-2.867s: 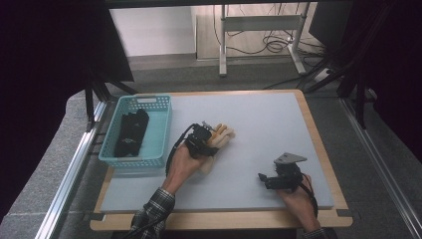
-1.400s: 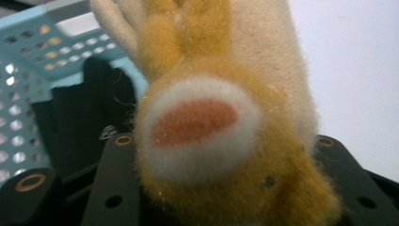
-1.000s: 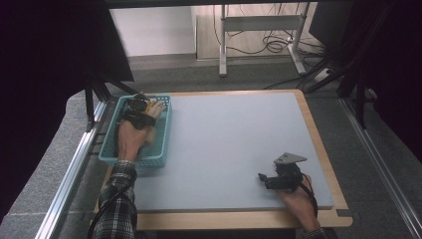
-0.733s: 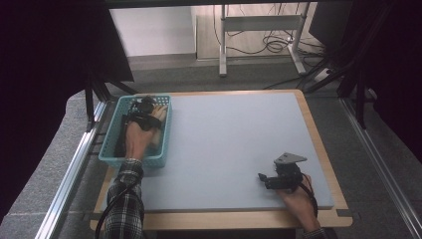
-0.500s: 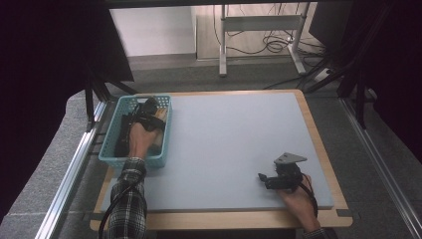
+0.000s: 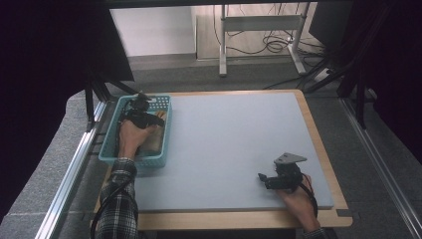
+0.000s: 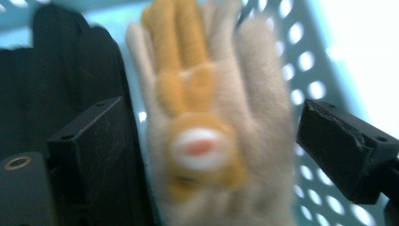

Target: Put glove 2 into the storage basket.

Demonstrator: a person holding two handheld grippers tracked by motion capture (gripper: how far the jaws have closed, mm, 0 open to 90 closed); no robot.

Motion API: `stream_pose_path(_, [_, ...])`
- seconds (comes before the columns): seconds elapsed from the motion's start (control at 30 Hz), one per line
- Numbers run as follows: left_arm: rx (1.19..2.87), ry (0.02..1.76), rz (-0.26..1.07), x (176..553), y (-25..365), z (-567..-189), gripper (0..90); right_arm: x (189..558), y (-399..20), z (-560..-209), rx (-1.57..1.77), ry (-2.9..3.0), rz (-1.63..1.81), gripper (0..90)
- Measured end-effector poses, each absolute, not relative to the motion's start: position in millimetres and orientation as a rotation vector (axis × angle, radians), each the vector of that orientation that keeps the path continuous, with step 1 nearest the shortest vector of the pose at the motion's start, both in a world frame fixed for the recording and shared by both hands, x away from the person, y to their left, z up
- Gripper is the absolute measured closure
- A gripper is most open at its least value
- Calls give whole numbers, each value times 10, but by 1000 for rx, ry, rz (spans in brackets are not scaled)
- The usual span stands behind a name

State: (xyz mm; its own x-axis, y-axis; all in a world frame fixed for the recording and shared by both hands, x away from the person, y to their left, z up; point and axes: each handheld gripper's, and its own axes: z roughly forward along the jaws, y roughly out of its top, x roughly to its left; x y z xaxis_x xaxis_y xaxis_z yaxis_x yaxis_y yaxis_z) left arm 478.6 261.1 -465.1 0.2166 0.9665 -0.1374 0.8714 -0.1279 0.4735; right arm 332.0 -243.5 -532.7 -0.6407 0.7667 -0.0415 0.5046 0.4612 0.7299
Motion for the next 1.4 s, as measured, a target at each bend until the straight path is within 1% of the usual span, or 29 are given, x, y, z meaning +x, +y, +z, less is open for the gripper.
stream_pose_path(0.03, [2032, 1680, 296, 4758, 2632, -4599, 119, 3320, -2435, -5328, 1073, 2350, 993, 160])
stream_pose_path(0.07, [2022, 1673, 310, 4742, 2642, -4573, 148, 3320, -2435, -5328, 1072, 2350, 993, 161])
stream_pose_path(0.1, [2019, 1652, 331, 4703, 2669, -4515, 216, 3320, -2436, -5327, 1072, 2350, 992, 161])
stream_pose_path(0.13, [2019, 1652, 331, 4703, 2669, -4515, 255, 3320, -2436, -5327, 1072, 2350, 992, 161])
stream_pose_path(0.17, [2023, 1632, 367, 4662, 2704, -4468, 325, 3320, -2435, -5327, 1072, 2350, 992, 161])
stream_pose_path(0.2, [2023, 1632, 367, 4662, 2704, -4468, 379, 3320, -2435, -5327, 1072, 2350, 992, 161])
stream_pose_path(0.23, [2029, 1627, 394, 4637, 2736, -4453, 449, 3320, -2436, -5327, 1072, 2350, 992, 161])
stream_pose_path(0.27, [2029, 1627, 394, 4637, 2736, -4453, 499, 3320, -2436, -5327, 1072, 2350, 992, 161])
stream_pose_path(0.3, [2020, 1641, 427, 4615, 2776, -4459, 572, 3319, -2435, -5327, 1072, 2350, 992, 161])
stream_pose_path(0.37, [2030, 1655, 441, 4609, 2809, -4483, 677, 3319, -2435, -5327, 1072, 2350, 992, 160])
stream_pose_path(0.43, [2039, 1674, 453, 4609, 2844, -4531, 763, 3319, -2435, -5327, 1072, 2350, 992, 161])
stream_pose_path(0.57, [2041, 1714, 440, 4624, 2900, -4632, 859, 3319, -2435, -5327, 1072, 2350, 992, 160])
stream_pose_path(0.67, [2040, 1730, 428, 4631, 2917, -4675, 900, 3319, -2435, -5327, 1072, 2350, 992, 161])
stream_pose_path(0.87, [2055, 1732, 402, 4659, 2906, -4753, 900, 3319, -2435, -5327, 1072, 2350, 992, 160])
stream_pose_path(1.1, [2090, 1733, 380, 4739, 2799, -4849, 900, 3319, -2435, -5328, 1072, 2350, 993, 160])
stream_pose_path(1.4, [2079, 1739, 354, 4806, 2727, -4896, 900, 3319, -2436, -5328, 1071, 2350, 993, 161])
